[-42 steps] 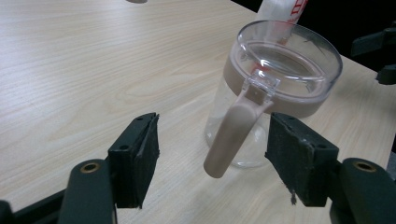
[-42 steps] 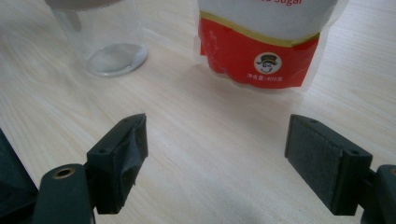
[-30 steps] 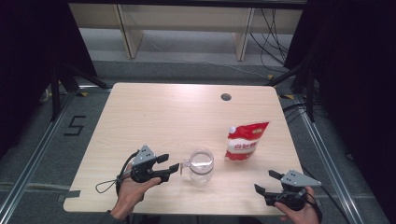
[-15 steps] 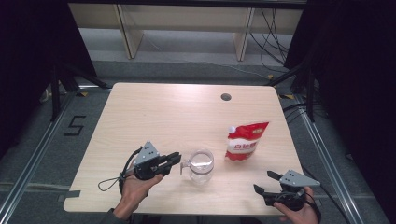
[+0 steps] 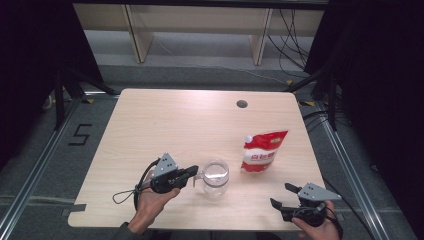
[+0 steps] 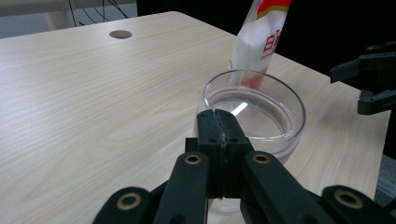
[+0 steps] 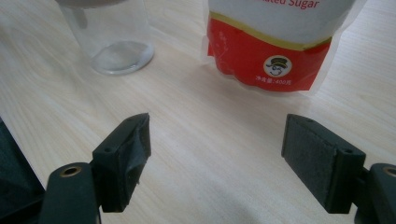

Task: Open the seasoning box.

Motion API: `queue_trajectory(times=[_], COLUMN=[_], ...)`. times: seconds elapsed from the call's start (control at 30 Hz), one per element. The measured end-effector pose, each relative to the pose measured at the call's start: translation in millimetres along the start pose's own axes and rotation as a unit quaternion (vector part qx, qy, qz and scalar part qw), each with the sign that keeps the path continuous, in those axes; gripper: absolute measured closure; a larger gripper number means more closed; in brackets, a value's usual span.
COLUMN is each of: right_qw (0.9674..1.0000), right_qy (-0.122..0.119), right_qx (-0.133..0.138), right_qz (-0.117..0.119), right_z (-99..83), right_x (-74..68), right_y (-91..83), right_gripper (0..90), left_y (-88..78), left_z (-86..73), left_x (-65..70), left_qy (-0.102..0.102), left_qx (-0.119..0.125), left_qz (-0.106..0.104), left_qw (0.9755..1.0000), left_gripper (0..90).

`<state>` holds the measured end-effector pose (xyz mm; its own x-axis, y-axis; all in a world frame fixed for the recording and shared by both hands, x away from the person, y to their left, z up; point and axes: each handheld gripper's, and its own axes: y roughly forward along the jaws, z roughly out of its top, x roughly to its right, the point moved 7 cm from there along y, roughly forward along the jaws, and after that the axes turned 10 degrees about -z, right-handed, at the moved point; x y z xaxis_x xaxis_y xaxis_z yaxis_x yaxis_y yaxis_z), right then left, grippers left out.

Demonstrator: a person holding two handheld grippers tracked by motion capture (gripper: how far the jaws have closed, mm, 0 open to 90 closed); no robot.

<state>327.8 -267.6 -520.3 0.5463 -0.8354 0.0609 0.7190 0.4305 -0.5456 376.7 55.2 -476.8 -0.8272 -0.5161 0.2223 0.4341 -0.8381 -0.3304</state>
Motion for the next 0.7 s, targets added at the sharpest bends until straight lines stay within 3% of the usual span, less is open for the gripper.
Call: queue_trajectory(times=[0.5,0.57,0.63,0.7], right_qw=[1.0000,0.9999,1.0000,1.0000], right_qy=[-0.002,0.015,0.000,0.006], right_qx=[0.002,-0.004,0.004,0.002], right_qz=[0.001,0.002,0.003,0.004], right_z=[0.9,0.5,2.2,2.8], right_x=[-0.6,-3.5,-2.7,-5.2], right_y=[0.6,-0.4,0.7,0.8], right_gripper=[24.6,25.0,27.2,27.4], left_y=[4.2,4.4,4.3,4.4], left_z=[-0.1,-0.1,-0.2,-0.4], left_x=[1.2,1.6,1.6,1.6], left_qy=[0.001,0.003,0.003,0.002], left_qx=[-0.001,0.000,0.000,0.002], left_qz=[-0.003,-0.005,-0.005,-0.004], left_qw=[1.0000,1.0000,1.0000,1.0000], left_gripper=[89.2,89.2,89.2,89.2])
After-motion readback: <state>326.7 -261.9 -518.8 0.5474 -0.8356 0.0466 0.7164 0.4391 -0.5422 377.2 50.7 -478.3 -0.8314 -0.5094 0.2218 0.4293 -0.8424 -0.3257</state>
